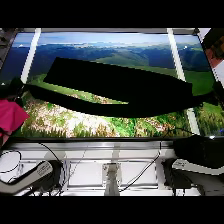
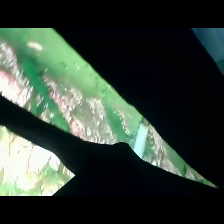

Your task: Fold the clothes and pants, and hang the long-sleeved shirts on hangers.

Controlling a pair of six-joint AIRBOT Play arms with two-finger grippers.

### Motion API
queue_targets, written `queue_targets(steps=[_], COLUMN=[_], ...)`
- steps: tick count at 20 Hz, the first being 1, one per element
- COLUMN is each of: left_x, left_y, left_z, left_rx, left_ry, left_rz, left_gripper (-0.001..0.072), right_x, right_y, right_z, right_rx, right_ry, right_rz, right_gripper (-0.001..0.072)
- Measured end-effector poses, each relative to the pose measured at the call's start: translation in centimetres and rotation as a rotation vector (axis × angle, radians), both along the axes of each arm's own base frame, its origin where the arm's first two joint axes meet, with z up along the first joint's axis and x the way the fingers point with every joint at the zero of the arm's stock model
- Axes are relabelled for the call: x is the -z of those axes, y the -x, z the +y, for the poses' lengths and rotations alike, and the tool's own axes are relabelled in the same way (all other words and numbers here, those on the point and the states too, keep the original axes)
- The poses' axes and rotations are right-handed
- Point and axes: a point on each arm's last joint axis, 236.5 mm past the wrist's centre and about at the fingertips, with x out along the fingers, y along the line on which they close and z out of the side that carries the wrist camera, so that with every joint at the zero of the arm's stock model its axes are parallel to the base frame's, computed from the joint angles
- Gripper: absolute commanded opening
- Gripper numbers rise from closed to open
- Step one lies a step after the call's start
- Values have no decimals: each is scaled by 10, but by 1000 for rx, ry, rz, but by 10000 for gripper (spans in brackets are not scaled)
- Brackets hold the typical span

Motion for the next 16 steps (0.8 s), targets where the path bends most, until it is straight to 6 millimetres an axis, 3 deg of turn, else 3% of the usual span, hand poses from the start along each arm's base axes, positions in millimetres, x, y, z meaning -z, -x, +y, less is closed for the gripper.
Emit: queue_targets(steps=[8,16], left_x=[30,46], left_y=[-117,-198], left_z=[20,25], left_rx=[-81,-238], left_ry=[154,328], left_rz=[-19,-110], left_gripper=[3,3], right_x=[26,42], right_y=[-74,-162], right_z=[-32,-45], right_rx=[305,453], right_ry=[-127,-198], right_rz=[-62,-165], right_gripper=[11,12])
